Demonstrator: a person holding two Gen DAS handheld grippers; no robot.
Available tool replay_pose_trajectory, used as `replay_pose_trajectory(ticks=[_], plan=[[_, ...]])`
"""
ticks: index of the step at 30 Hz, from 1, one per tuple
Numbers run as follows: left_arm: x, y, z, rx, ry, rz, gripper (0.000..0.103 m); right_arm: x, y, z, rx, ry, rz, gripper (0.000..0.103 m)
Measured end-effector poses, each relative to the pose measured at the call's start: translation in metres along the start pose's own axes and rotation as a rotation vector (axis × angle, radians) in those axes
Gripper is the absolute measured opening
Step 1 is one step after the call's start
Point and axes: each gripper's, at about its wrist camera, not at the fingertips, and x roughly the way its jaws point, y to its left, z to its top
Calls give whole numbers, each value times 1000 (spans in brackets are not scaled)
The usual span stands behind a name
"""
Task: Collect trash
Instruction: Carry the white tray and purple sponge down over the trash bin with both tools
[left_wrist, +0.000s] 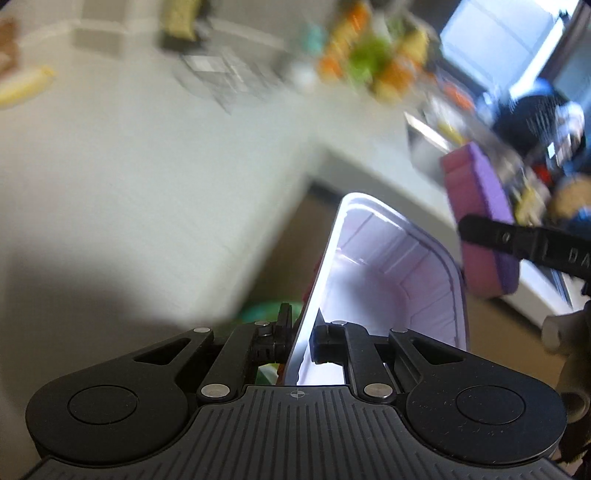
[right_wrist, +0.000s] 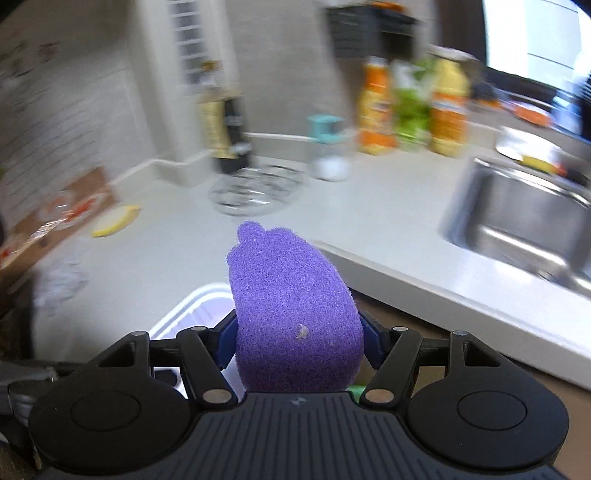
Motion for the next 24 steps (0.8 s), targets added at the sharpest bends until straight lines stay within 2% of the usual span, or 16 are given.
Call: replay_pose_trajectory(ticks=[2, 5, 8, 11, 15, 19, 20, 22, 24], plan=[[30, -9, -9, 6, 82, -29, 12, 0, -27, -14, 51, 31, -82, 66], [88, -16, -28, 1, 231, -5, 12, 5, -61, -40, 115, 98, -168, 66], [147, -12, -52, -69, 397, 47, 13, 13, -90, -67, 154, 169, -214, 66], [187, -7, -68, -145, 475, 73, 13, 27, -111, -90, 162, 236, -249, 66], [235, -1, -80, -201, 487, 148, 13, 47, -139, -114, 201, 338, -225, 66], [282, 11, -94, -288, 393, 148, 16, 69, -155, -124, 188, 406, -197, 66], [298, 16, -100, -312, 395, 159, 17, 75, -158, -125, 174, 421, -188, 66], [324, 25, -113, -346, 439, 204, 26, 88, -163, -124, 152, 457, -154, 66], [344, 30, -123, -373, 469, 221, 26, 99, -168, -123, 127, 480, -117, 66]])
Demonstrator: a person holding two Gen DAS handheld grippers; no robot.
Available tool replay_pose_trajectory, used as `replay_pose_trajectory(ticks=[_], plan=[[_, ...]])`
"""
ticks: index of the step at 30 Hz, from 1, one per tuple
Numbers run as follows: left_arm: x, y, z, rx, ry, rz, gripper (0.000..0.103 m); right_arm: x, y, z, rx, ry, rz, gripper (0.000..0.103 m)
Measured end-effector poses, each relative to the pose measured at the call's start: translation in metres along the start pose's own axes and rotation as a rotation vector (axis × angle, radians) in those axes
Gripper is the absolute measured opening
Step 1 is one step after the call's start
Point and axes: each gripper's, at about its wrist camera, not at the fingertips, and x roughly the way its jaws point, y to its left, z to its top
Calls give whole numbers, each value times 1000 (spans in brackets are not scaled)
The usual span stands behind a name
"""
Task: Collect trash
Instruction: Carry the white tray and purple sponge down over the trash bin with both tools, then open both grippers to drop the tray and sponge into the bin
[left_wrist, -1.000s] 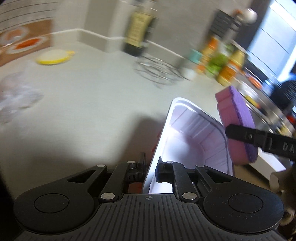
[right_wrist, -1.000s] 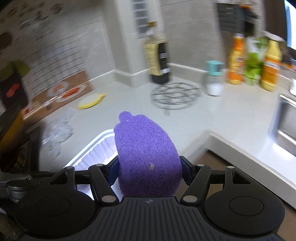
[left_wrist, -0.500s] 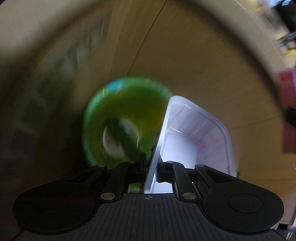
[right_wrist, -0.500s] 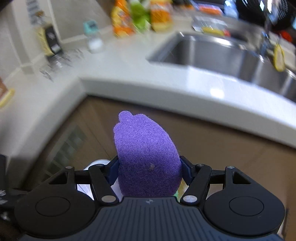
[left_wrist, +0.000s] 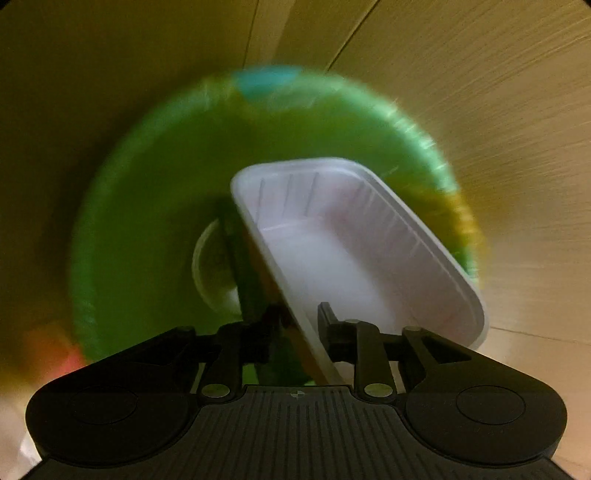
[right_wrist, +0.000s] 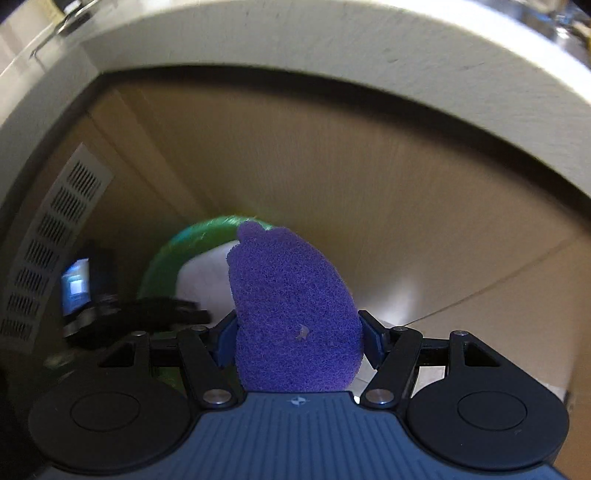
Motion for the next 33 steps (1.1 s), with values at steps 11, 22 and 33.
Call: replay_pose_trajectory(ticks=[11, 22, 33], plan=[[100, 40, -1, -139, -16, -55, 32, 84, 22, 17, -285, 71, -20, 66], [46, 53, -7, -195, -121, -60, 32, 151, 53, 4, -381, 179, 51, 66], [-42, 67, -49, -181, -174, -139, 32, 247, 70, 14, -247, 255, 71, 67]])
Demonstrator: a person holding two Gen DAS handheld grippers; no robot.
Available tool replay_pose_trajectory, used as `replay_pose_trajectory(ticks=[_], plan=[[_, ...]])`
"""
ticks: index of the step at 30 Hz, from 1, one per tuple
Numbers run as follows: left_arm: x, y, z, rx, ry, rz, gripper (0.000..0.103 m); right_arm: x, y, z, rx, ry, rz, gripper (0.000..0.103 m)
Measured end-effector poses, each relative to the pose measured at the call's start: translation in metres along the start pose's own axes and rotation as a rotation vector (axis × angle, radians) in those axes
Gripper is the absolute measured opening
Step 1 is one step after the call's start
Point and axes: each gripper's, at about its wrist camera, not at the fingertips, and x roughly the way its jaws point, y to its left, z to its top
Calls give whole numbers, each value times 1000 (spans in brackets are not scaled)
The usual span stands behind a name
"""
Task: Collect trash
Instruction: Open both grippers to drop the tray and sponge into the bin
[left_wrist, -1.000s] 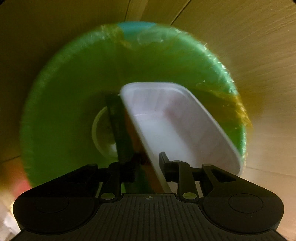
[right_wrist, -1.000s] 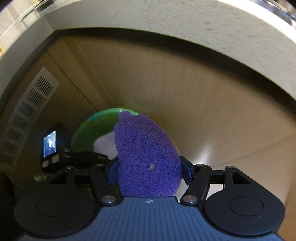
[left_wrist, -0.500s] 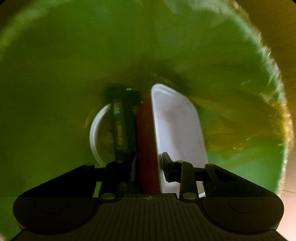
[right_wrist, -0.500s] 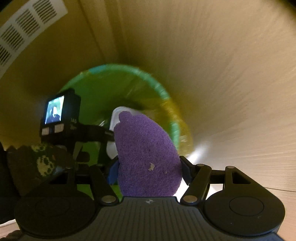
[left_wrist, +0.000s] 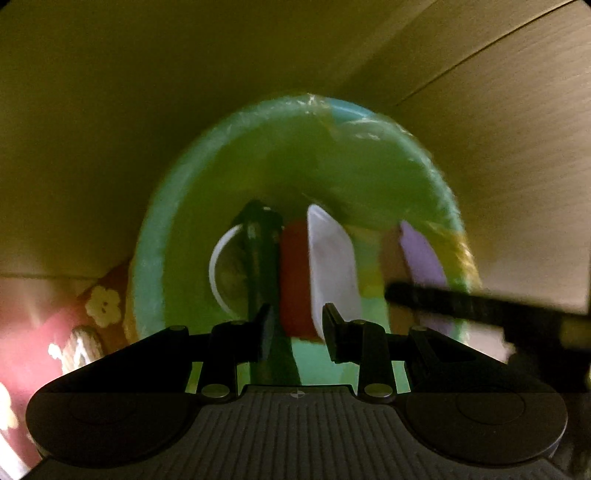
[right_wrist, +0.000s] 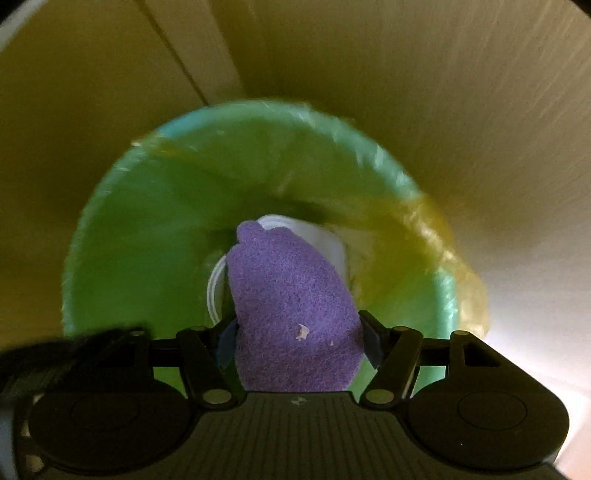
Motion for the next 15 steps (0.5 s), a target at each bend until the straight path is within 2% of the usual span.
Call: replay_pose_trajectory(ticks=[5, 7, 9, 11, 13, 15], plan=[[-7, 4, -14, 15, 15, -28, 32, 2, -20, 11, 148, -16, 59, 69], [-8, 6, -17, 43, 14, -36, 32, 22, -24, 16, 201, 18, 79, 73], [-10, 8, -19, 64, 16, -37, 32, 54, -25, 17, 258, 97, 124, 73], [-16, 12, -21, 76, 16, -38, 32, 77, -25, 9, 322, 117, 153, 71], [-24, 16, -23, 91, 21, -35, 32, 83, -18, 2, 317, 99, 135, 71], [-33, 17, -24, 110, 25, -46, 32, 77, -8, -6, 282, 71, 61, 71]])
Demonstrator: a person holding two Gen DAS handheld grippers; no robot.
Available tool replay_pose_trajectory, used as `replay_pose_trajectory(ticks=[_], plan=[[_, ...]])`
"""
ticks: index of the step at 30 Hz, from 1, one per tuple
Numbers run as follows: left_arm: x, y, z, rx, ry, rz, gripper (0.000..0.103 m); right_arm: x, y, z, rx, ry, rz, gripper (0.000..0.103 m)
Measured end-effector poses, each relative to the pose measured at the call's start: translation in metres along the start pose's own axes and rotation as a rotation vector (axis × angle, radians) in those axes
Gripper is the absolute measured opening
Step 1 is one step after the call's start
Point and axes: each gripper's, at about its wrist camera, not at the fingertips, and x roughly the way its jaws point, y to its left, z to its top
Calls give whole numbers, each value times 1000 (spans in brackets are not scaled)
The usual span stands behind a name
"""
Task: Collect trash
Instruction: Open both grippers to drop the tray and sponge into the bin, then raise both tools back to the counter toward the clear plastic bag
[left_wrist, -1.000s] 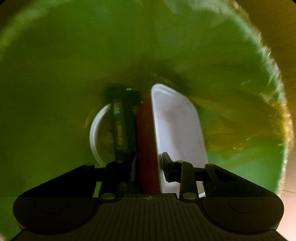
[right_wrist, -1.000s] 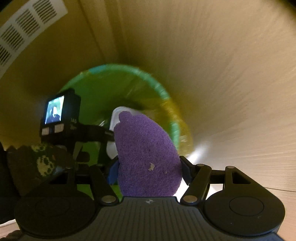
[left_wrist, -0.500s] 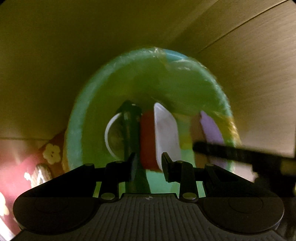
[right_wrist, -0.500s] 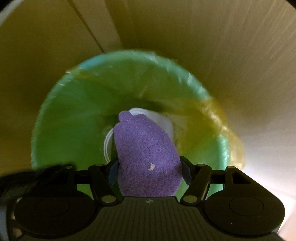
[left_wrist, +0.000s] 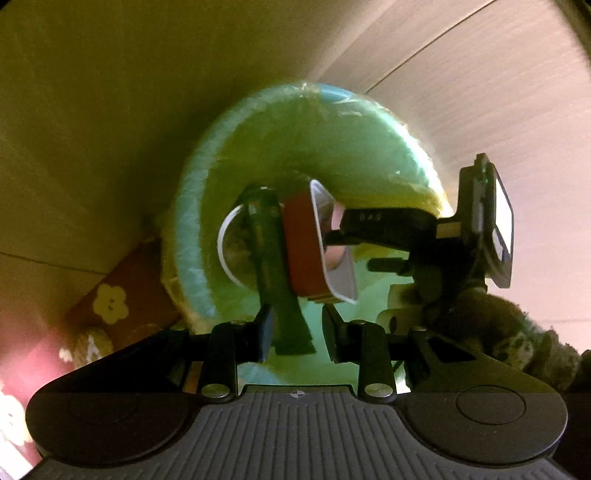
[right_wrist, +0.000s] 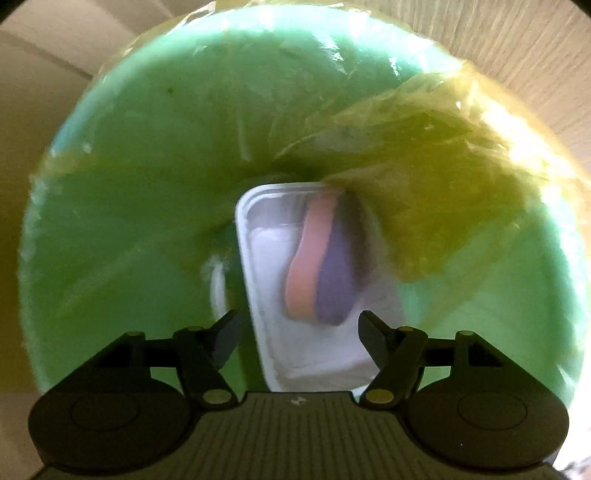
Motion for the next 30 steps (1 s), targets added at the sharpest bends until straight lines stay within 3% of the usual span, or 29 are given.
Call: replay_pose_trajectory(ticks=[3, 8, 14, 18, 22, 25, 28, 30], plan=[[-22, -7, 2, 53, -10, -30, 32, -30, 8, -20, -18, -77, -68, 71], [-80, -44, 17, 192, -52, -113, 32, -125, 17, -46, -8, -218, -63, 71], [-176, -94, 33, 367, -178, -194, 32, -290, 45, -69, -99, -513, -46, 71], [-245, -105, 45, 397, -327, -197, 32, -372, 84, -70, -202, -746, -44, 71], [-305, -85, 56, 315, -508, -98, 32, -421, 142, -62, -335, -837, -11, 73], [-338, -49, 63, 142, -618, 6, 32, -440, 190, -58, -455, -840, 23, 76], [-359, -6, 65, -45, -668, 101, 31, -442, 245, -53, -599, -779, 140, 76], [-373, 18, 62, -139, -656, 139, 30, -436, 285, -51, -687, -757, 211, 76]])
